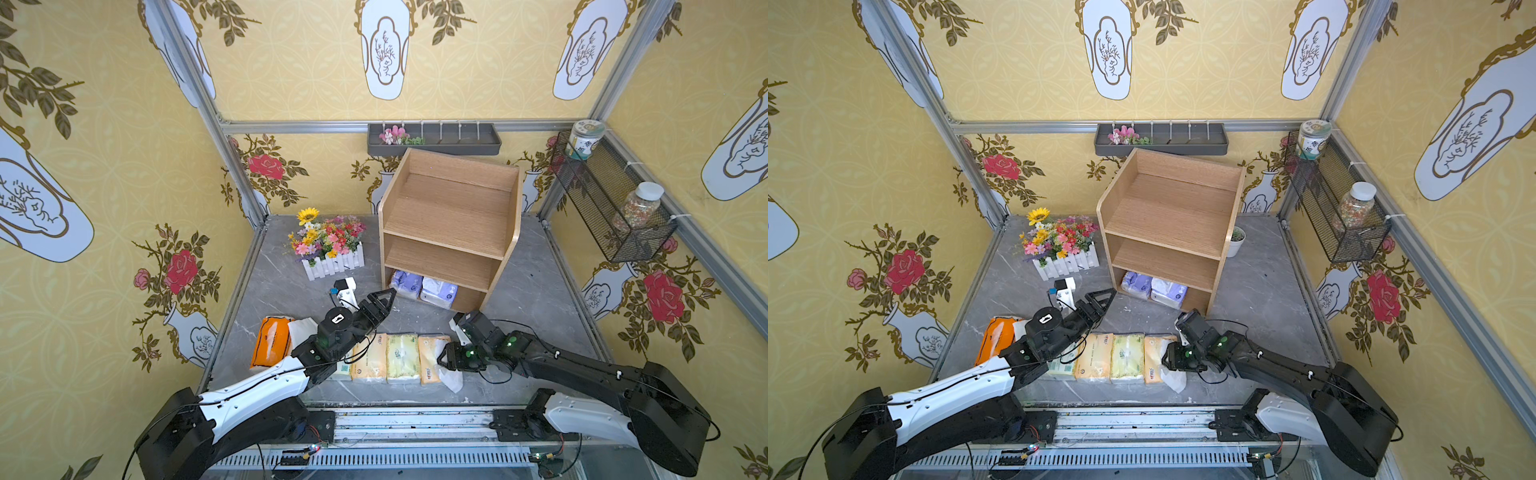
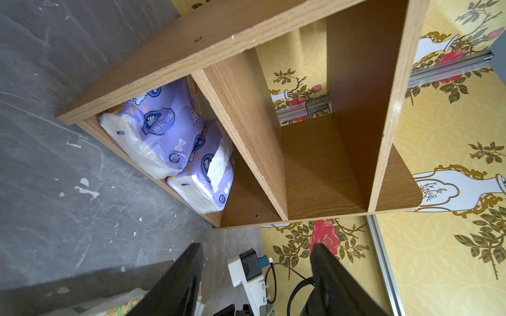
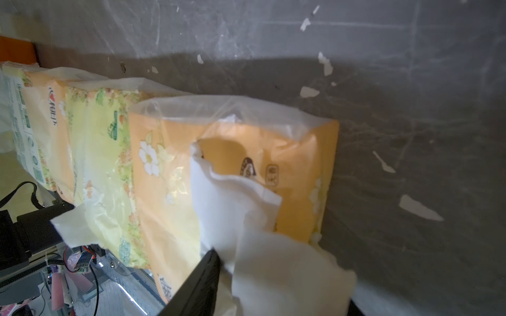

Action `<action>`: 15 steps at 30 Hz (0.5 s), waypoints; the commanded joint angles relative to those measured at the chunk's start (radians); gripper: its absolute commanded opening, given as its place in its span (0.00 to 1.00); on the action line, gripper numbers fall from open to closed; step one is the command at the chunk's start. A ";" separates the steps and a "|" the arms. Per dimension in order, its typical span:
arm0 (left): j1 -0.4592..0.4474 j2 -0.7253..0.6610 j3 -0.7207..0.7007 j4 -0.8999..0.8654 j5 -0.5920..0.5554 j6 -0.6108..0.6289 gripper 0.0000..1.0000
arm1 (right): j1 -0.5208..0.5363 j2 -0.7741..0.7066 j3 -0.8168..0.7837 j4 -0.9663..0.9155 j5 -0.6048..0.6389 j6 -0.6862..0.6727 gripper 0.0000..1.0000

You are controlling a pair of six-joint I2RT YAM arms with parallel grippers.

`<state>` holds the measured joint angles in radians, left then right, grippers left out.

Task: Remove the tissue boxes from the shelf
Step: Move the box of tissues to the center of the board.

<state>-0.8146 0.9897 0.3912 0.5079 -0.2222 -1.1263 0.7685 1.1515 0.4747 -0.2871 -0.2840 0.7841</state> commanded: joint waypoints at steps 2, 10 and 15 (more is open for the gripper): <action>0.002 -0.006 -0.009 0.011 -0.005 0.010 0.68 | 0.036 0.014 0.009 0.092 0.018 0.053 0.54; 0.002 -0.026 -0.022 0.002 -0.018 0.004 0.68 | 0.121 0.062 0.031 0.151 0.072 0.103 0.54; 0.002 -0.027 -0.027 -0.007 -0.026 -0.011 0.68 | 0.159 0.077 0.048 0.147 0.124 0.113 0.58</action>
<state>-0.8146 0.9623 0.3702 0.4995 -0.2398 -1.1336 0.9165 1.2259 0.5102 -0.1814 -0.2054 0.8856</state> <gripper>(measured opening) 0.680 0.571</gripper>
